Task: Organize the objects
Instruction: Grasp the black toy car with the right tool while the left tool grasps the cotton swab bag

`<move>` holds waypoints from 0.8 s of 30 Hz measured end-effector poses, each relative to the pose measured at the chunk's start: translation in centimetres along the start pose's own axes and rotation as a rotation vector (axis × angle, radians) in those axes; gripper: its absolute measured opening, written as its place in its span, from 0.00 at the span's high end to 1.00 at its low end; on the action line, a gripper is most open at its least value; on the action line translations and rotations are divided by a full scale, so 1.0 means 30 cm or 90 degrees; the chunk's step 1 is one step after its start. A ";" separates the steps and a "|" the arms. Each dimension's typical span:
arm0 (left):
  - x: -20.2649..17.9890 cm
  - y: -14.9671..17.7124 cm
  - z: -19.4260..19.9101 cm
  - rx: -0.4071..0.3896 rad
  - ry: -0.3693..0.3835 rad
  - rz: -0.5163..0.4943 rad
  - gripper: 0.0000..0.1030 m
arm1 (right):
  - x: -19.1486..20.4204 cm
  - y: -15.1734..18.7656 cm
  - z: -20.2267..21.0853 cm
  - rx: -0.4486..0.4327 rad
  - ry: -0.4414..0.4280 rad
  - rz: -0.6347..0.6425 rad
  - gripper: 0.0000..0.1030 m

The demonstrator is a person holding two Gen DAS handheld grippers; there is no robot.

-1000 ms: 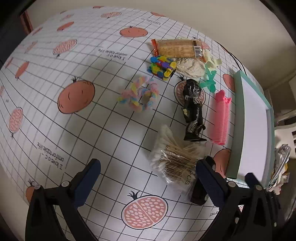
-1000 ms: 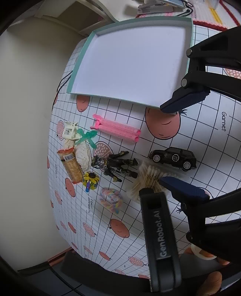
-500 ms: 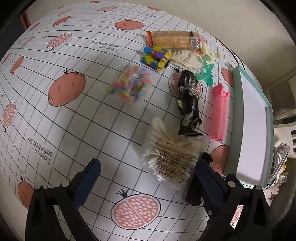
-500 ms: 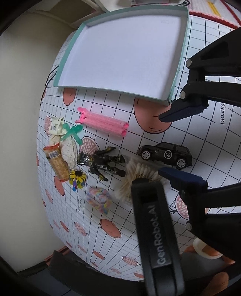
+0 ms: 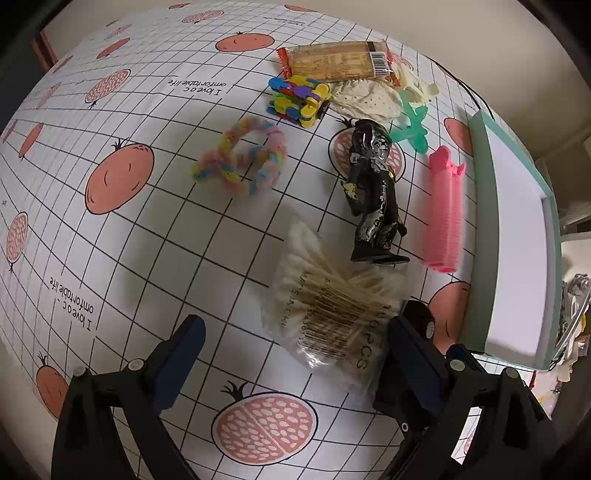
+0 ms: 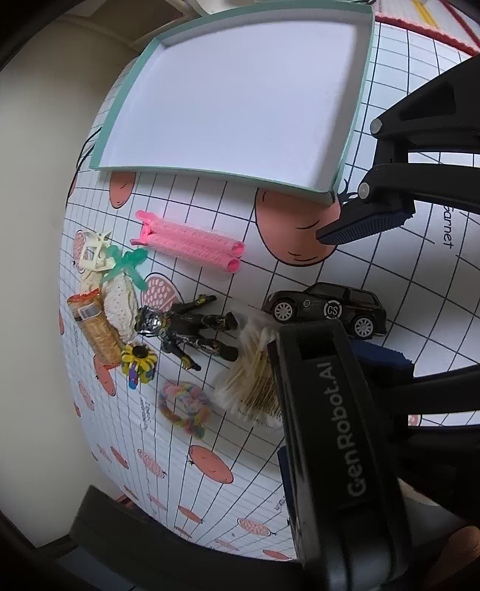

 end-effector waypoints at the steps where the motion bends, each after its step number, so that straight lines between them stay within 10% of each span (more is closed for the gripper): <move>1: -0.006 -0.003 -0.002 -0.001 -0.004 -0.004 0.04 | -0.001 0.001 -0.005 0.003 -0.001 -0.002 0.47; 15: -0.039 -0.021 -0.028 0.002 -0.001 -0.009 0.05 | -0.024 0.000 -0.031 0.012 0.010 -0.005 0.49; 24: -0.046 0.011 0.000 -0.007 0.031 -0.023 0.31 | -0.030 -0.009 -0.028 0.015 0.014 -0.002 0.56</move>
Point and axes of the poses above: each gripper's, at about its wrist camera, not at the fingertips, and z roughly against the way its jaws point, x to its left, y to its underside, the point moved 6 cm from there along -z, roughly the way its jaws point, and after that the axes turned 14 degrees about -z, right-handed, at the moved point
